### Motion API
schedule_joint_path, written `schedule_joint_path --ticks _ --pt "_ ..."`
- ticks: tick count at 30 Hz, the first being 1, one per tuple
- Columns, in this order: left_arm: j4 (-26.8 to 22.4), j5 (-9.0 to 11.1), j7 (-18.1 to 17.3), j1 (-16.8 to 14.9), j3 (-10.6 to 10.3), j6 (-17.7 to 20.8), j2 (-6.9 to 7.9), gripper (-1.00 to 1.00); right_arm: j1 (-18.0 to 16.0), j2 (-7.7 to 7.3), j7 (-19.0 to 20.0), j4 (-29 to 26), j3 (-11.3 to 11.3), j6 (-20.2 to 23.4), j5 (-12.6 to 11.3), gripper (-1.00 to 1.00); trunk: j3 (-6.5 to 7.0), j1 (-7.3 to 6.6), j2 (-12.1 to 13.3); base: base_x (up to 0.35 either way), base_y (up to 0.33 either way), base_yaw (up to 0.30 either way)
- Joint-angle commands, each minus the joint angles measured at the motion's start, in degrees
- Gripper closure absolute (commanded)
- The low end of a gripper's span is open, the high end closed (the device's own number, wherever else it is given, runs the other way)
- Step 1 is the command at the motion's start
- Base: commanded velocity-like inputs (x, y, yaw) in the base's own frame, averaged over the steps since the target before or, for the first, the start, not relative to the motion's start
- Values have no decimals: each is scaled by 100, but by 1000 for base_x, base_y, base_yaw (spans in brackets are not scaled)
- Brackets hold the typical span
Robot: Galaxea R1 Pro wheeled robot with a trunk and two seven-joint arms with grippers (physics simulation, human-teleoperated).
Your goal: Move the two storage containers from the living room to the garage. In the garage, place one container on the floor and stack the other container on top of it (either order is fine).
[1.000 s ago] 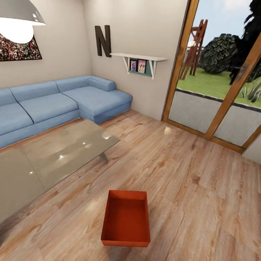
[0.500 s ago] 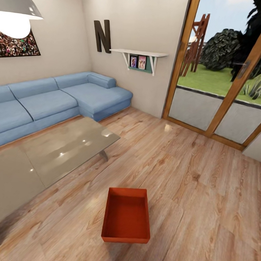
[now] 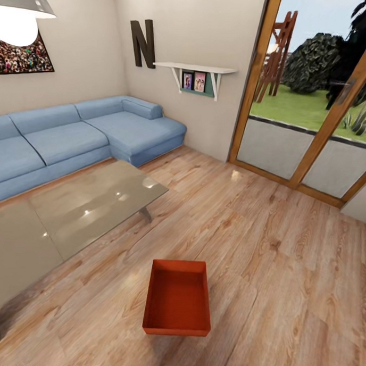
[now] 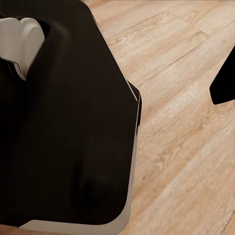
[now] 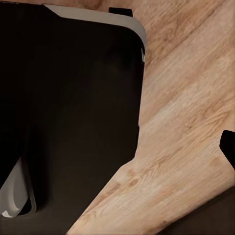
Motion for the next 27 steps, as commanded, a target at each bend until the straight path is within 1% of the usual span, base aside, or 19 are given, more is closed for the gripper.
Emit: schedule_joint_path --ticks 1,27 --pt "3 45 1 -3 27 -10 0 -100 -6 7 -3 18 48 -26 -51 -100 -15 1 -5 0 0 0" --pt "3 45 1 -3 27 -8 0 -100 -6 4 1 18 48 -6 -48 -100 -254 1 -5 0 0 0"
